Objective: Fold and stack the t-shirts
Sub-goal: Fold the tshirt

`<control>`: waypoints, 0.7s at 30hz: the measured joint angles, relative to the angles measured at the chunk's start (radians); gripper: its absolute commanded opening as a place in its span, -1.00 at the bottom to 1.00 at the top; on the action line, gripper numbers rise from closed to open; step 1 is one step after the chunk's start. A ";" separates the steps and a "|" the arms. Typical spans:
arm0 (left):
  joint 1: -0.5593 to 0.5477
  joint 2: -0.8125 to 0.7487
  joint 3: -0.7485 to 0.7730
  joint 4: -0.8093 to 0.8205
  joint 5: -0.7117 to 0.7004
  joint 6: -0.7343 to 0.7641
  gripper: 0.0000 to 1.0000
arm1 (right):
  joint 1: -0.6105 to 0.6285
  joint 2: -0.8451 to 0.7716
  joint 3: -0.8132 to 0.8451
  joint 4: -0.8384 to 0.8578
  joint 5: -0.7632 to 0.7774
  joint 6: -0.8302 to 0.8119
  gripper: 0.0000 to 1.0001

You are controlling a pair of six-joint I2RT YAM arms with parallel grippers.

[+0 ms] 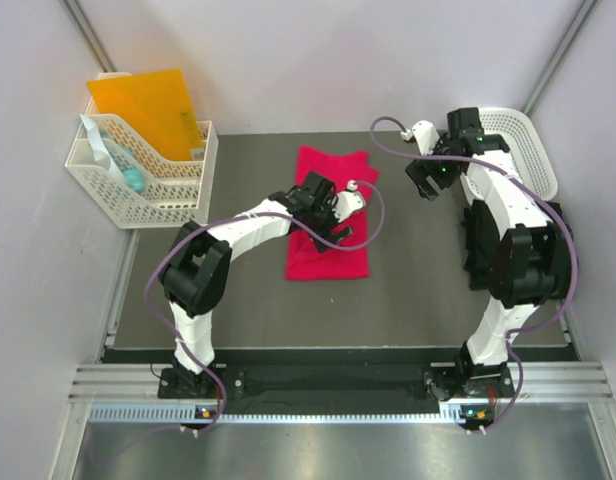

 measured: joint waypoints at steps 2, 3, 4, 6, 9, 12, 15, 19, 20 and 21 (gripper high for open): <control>-0.008 0.000 0.003 0.001 -0.005 -0.003 0.83 | -0.005 0.000 0.000 0.002 0.003 0.000 0.67; -0.009 0.000 0.004 0.001 -0.007 -0.005 0.82 | -0.007 0.000 0.000 0.004 0.004 0.000 0.67; -0.009 0.000 0.006 0.000 -0.011 -0.011 0.82 | -0.007 -0.001 -0.001 0.007 0.004 0.001 0.67; -0.010 0.000 0.008 0.002 -0.020 -0.024 0.82 | -0.007 -0.003 -0.001 0.015 0.004 0.005 0.67; -0.010 0.000 0.008 0.001 -0.031 -0.038 0.80 | -0.007 -0.006 -0.001 0.024 0.004 0.006 0.66; -0.019 0.000 0.008 0.002 -0.046 -0.049 0.79 | -0.007 -0.006 -0.001 0.026 0.005 0.006 0.66; -0.033 0.000 0.008 0.001 -0.055 -0.061 0.79 | -0.007 -0.006 -0.001 0.028 0.008 0.007 0.66; -0.053 -0.002 0.007 -0.004 -0.071 -0.075 0.79 | -0.007 -0.006 -0.001 0.030 0.010 0.007 0.65; -0.060 -0.003 0.006 -0.006 -0.078 -0.076 0.79 | -0.007 -0.006 -0.001 0.030 0.010 0.007 0.65; -0.066 -0.007 0.004 -0.006 -0.082 -0.076 0.79 | -0.007 -0.006 -0.001 0.030 0.011 0.007 0.65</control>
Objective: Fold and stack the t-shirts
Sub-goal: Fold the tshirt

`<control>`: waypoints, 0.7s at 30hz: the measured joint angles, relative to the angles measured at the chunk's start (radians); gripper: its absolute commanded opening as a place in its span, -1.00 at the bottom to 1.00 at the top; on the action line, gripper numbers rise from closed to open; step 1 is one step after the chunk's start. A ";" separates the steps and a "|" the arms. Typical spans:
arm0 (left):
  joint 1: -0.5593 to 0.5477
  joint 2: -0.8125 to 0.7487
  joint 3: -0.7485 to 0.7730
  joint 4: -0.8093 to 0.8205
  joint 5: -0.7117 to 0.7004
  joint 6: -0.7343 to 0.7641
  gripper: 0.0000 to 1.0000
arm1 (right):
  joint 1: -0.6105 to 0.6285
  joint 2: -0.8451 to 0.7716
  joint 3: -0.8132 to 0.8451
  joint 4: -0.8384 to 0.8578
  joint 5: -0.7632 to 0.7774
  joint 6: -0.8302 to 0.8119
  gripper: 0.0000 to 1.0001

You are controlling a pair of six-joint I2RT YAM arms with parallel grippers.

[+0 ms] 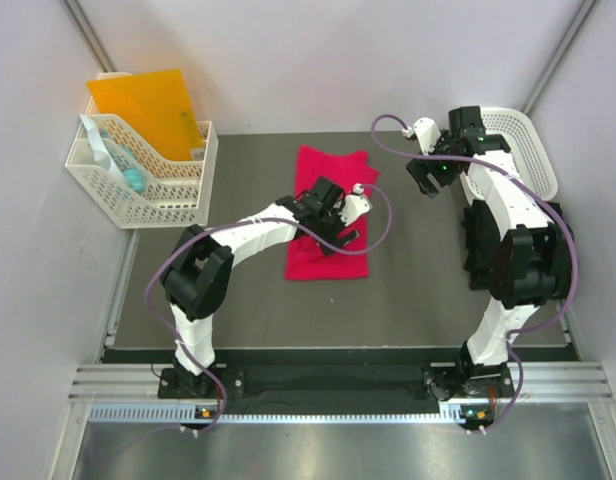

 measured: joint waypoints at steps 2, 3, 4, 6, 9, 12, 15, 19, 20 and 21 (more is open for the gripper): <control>-0.009 -0.013 -0.011 -0.002 -0.007 -0.001 0.76 | 0.000 0.000 0.000 0.000 0.000 0.000 0.66; -0.013 -0.023 -0.017 -0.005 -0.011 -0.002 0.75 | 0.000 0.000 0.000 0.000 0.000 0.000 0.65; -0.015 -0.032 -0.022 -0.007 -0.015 -0.002 0.74 | 0.000 0.000 0.000 0.000 0.001 0.000 0.65; -0.018 -0.048 -0.031 -0.007 -0.021 -0.003 0.72 | 0.000 0.000 0.000 0.000 0.001 0.000 0.65; -0.018 -0.075 -0.059 -0.006 -0.039 -0.003 0.69 | 0.000 0.000 0.000 0.000 0.002 0.000 0.65; -0.017 -0.084 -0.087 0.004 -0.057 -0.003 0.67 | 0.000 0.000 0.000 0.000 0.002 0.000 0.64; -0.017 -0.082 -0.114 0.006 -0.073 -0.006 0.63 | 0.000 0.000 0.000 0.000 0.004 0.000 0.64; -0.017 -0.072 -0.114 0.002 -0.079 -0.015 0.60 | 0.000 0.000 0.000 0.000 0.006 0.000 0.64; -0.017 -0.068 -0.113 0.001 -0.080 -0.019 0.60 | 0.000 0.000 0.000 0.000 0.007 0.000 0.64; -0.017 -0.064 -0.110 0.002 -0.081 -0.023 0.59 | 0.000 0.000 0.000 0.000 0.008 0.000 0.63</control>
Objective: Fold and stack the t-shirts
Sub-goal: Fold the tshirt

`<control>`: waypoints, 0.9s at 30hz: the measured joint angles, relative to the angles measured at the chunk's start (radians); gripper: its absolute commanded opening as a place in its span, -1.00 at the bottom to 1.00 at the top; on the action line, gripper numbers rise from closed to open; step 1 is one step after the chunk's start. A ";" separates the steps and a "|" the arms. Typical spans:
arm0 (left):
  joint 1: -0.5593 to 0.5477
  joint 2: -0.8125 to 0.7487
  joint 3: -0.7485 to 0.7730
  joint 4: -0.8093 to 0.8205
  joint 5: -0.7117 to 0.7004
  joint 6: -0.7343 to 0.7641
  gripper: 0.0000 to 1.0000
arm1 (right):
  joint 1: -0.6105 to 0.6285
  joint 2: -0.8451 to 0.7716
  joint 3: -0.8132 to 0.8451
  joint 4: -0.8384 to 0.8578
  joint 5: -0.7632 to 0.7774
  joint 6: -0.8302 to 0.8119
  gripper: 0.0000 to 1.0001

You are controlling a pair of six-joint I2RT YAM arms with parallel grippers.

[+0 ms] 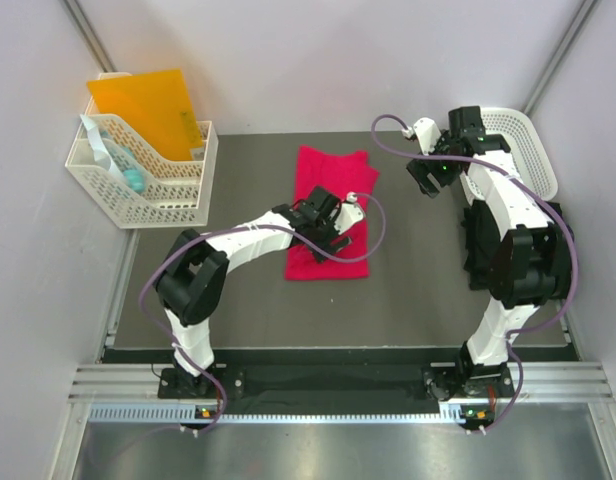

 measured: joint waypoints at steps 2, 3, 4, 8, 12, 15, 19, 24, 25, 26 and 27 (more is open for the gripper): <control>0.000 0.009 0.006 0.000 -0.001 -0.007 0.57 | 0.000 0.000 0.000 0.000 0.001 0.000 0.63; 0.000 0.011 0.008 -0.001 -0.002 -0.009 0.54 | 0.000 0.000 0.000 0.000 0.001 0.000 0.62; -0.001 0.011 0.012 -0.002 -0.002 -0.010 0.52 | 0.000 0.000 0.000 0.000 0.001 0.000 0.63; -0.005 0.011 0.025 0.001 -0.002 -0.013 0.36 | 0.000 0.000 0.000 0.000 0.002 0.000 0.62; -0.009 0.018 0.028 0.001 -0.002 -0.016 0.25 | 0.000 0.000 0.000 0.000 0.002 0.000 0.61; -0.010 0.035 0.032 0.002 -0.001 -0.016 0.21 | 0.000 0.000 0.000 0.000 0.003 0.000 0.61; -0.010 0.057 0.033 0.003 0.000 -0.016 0.05 | 0.000 0.000 0.000 0.000 0.005 0.000 0.61; -0.010 0.066 0.035 0.000 0.002 -0.021 -0.96 | 0.000 0.000 0.000 0.000 0.012 0.000 0.61; -0.010 0.066 0.037 0.000 0.002 -0.020 -1.00 | 0.000 0.000 0.000 0.000 0.013 0.000 0.61; -0.011 0.066 0.037 0.000 0.002 -0.020 -1.00 | 0.000 0.000 0.000 0.000 0.013 0.000 0.60; -0.012 0.066 0.038 0.000 0.001 -0.019 -1.00 | 0.001 0.000 0.000 0.000 0.013 0.000 0.60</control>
